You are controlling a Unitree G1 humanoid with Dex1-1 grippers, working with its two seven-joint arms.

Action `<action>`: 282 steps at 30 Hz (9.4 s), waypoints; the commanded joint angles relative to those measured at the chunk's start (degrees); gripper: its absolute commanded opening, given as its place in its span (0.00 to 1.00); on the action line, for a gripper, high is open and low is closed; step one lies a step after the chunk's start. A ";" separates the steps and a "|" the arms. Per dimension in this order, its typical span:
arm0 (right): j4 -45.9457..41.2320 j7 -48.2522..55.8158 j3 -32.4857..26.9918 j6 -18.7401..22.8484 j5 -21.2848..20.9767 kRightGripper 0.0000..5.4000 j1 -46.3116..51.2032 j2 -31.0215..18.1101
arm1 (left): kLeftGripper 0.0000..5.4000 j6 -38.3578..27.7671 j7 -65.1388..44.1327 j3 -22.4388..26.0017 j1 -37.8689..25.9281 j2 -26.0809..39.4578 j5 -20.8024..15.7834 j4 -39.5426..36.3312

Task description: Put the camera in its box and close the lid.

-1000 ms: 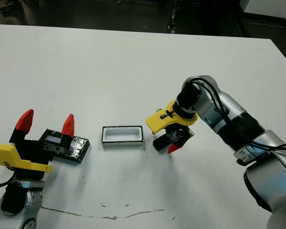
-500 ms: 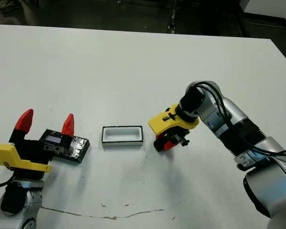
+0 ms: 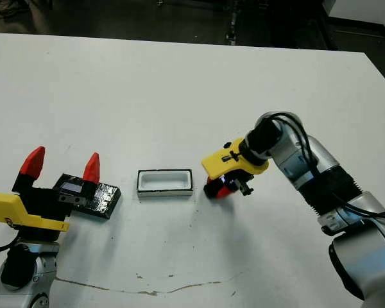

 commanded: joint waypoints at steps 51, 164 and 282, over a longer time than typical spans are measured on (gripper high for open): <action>-7.28 -15.96 -1.08 44.28 10.13 0.31 -10.58 16.74 | 1.00 -0.26 1.03 -1.18 1.43 -0.49 1.01 -0.45; -6.85 -16.36 4.56 32.51 8.45 0.93 -4.72 13.76 | 1.00 0.57 2.47 -2.07 1.91 -0.75 1.65 -1.20; -40.62 -76.93 -37.70 3.82 24.87 0.00 63.92 29.64 | 1.00 21.27 -84.77 -44.99 -65.90 56.58 -16.29 35.39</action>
